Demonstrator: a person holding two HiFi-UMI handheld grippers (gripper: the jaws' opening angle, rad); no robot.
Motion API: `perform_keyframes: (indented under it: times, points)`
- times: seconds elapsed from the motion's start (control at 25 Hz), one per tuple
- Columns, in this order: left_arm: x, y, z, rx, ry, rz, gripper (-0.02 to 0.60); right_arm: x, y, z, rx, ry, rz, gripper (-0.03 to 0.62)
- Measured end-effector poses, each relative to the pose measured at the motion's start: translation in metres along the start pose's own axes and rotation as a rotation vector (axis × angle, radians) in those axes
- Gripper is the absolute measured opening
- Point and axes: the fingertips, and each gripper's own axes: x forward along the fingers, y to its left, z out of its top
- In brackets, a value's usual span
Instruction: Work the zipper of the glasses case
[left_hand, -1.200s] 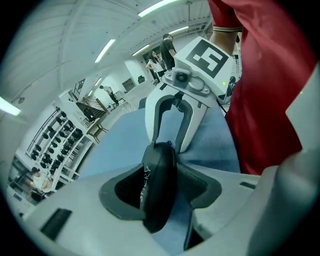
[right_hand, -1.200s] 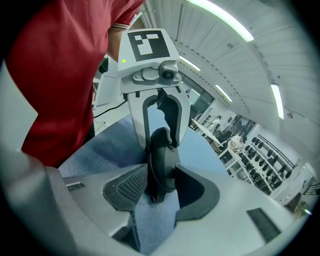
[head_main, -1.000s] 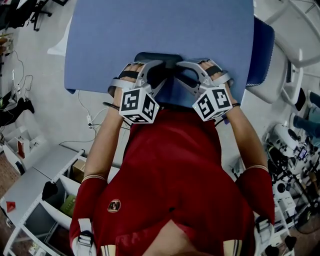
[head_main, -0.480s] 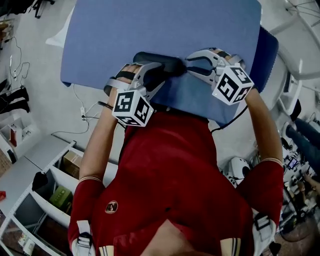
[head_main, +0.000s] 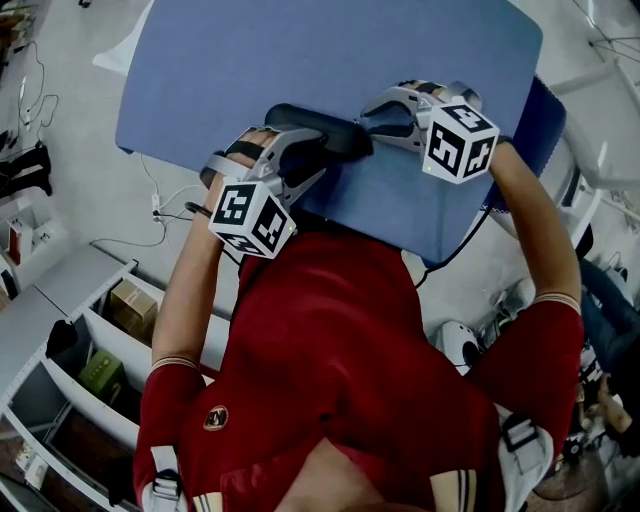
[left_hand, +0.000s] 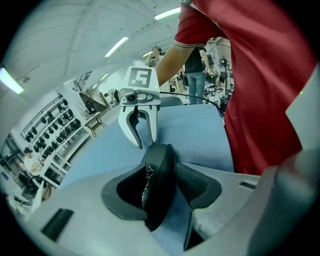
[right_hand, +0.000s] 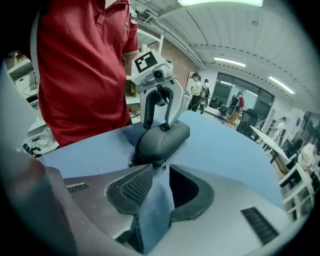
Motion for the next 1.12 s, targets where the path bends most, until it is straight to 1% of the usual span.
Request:
perform_keyframes:
  times: [0.4, 0.48, 0.56, 0.72, 0.92, 1.12]
  points:
    - [0.001, 0.0, -0.003, -0.008, -0.001, -0.027, 0.186, 0.019, 0.002, -0.014, -0.28, 0.065, 0.257, 0.104]
    - [0.0, 0.001, -0.003, -0.008, -0.003, -0.034, 0.186, 0.019, 0.003, -0.017, -0.343, 0.083, 0.297, 0.104]
    - [-0.001, 0.003, -0.003, -0.016, -0.004, -0.038, 0.186, 0.019, -0.001, -0.016, -0.394, 0.089, 0.316, 0.104]
    - [-0.001, 0.002, -0.005, -0.032, -0.006, -0.047, 0.186, 0.02, -0.01, -0.013, -0.432, 0.061, 0.343, 0.091]
    - [0.005, -0.006, -0.009, -0.027, 0.0, -0.065, 0.186, 0.027, 0.003, -0.016, -0.503, 0.055, 0.415, 0.077]
    - [0.003, -0.005, -0.009, -0.03, -0.002, -0.074, 0.186, 0.032, 0.001, -0.012, -0.561, 0.041, 0.48, 0.077]
